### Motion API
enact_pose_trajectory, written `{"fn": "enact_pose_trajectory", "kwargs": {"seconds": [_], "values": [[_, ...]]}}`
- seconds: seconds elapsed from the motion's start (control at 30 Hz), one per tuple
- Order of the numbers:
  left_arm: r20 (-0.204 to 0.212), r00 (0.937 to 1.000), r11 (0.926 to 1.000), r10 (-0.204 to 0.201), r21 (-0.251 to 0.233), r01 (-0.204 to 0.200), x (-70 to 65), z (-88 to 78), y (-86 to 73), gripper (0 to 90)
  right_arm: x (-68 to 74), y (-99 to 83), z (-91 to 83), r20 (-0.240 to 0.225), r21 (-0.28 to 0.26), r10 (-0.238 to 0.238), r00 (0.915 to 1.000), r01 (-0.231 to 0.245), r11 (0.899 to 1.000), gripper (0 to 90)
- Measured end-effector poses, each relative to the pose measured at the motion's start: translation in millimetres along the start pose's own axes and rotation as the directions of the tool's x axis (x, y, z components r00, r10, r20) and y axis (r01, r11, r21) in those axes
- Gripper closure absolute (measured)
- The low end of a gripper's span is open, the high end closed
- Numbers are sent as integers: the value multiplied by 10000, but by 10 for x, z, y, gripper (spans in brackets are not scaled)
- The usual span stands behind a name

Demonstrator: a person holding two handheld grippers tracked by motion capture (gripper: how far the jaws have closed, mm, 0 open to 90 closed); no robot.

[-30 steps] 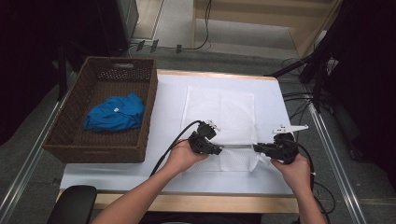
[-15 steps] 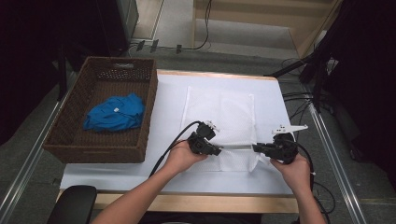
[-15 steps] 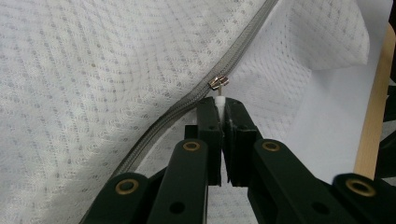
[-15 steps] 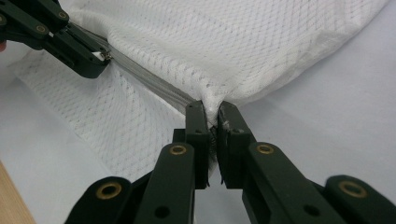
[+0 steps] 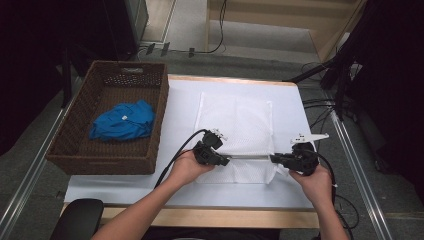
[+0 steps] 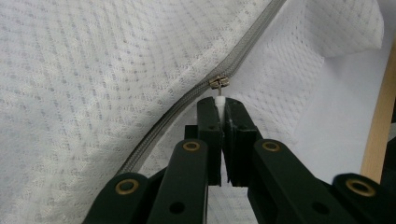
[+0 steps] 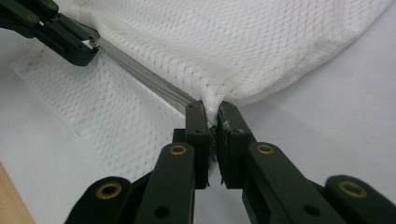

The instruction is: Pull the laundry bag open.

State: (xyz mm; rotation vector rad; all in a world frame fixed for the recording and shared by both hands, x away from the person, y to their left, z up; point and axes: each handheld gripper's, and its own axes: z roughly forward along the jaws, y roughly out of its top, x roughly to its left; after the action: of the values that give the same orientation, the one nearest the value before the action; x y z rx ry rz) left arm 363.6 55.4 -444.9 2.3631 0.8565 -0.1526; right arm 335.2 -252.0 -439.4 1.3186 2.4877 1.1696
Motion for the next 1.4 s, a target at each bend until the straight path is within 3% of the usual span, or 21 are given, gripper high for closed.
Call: {"fn": "enact_pose_trajectory", "kwargs": {"seconds": [0.77, 1.4], "values": [[7, 10000, 9999, -74, -122, 74, 7, -30, -10, 877, -1, -3, -9, 26, -62, -35, 10000, 35, 10000, 859], [-207, 9997, 9998, -147, -143, 144, 82, -145, -163, 876, -4, -5, 0, -21, 19, 61, 10000, -61, 10000, 858]]}}
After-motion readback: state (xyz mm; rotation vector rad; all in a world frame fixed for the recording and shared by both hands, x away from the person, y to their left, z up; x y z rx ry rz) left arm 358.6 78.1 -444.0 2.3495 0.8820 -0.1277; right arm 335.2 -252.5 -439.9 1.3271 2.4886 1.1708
